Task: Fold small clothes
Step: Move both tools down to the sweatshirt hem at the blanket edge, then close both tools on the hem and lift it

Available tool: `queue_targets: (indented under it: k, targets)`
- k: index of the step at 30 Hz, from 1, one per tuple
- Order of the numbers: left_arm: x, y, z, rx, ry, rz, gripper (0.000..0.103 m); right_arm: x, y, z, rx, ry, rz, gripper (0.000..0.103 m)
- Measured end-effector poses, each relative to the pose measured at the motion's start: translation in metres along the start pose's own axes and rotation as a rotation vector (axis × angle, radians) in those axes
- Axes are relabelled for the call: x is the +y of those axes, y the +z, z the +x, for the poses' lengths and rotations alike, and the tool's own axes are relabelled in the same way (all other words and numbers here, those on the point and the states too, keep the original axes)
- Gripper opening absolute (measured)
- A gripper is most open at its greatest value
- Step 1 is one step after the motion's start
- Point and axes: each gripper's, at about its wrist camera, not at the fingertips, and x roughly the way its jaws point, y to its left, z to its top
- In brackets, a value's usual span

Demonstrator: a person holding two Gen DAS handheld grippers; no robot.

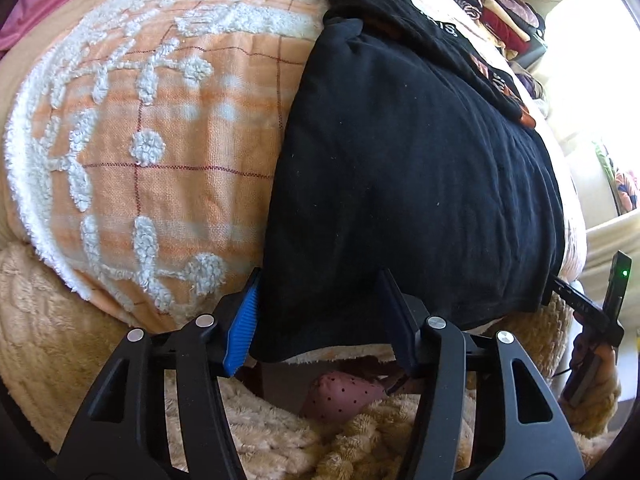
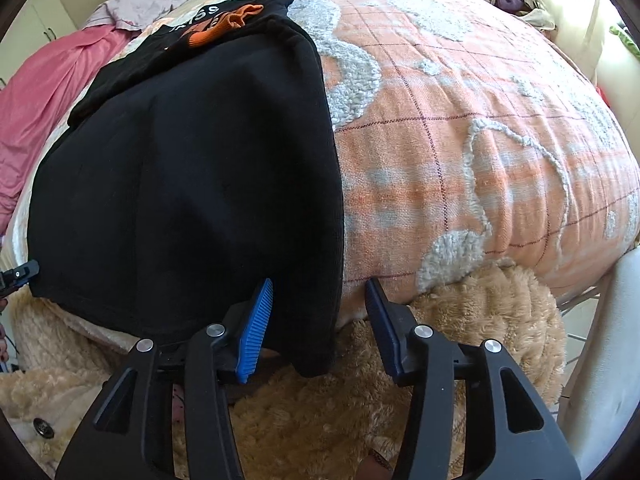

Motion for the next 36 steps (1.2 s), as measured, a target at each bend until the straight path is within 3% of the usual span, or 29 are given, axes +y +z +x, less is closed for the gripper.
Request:
queue_targets:
  k: [5, 7, 12, 25, 36]
  targets:
    - [0.008, 0.002, -0.001, 0.001, 0.003, -0.032, 0.027, 0.002, -0.001, -0.002, 0.009, 0.044, -0.024, 0.013]
    - [0.012, 0.002, -0.005, 0.000, -0.024, -0.048, 0.011, 0.005, 0.001, -0.002, 0.008, 0.044, -0.031, 0.010]
    - [0.010, 0.002, -0.021, -0.035, -0.050, -0.035, 0.004, -0.002, 0.005, -0.017, -0.019, 0.121, 0.005, 0.007]
    - [-0.004, 0.047, -0.085, -0.268, -0.122, 0.027, 0.003, -0.015, 0.055, -0.088, -0.292, 0.345, 0.096, 0.006]
    - [-0.011, 0.109, -0.105, -0.452, -0.109, 0.025, 0.003, -0.009, 0.130, -0.118, -0.481, 0.344, 0.101, 0.006]
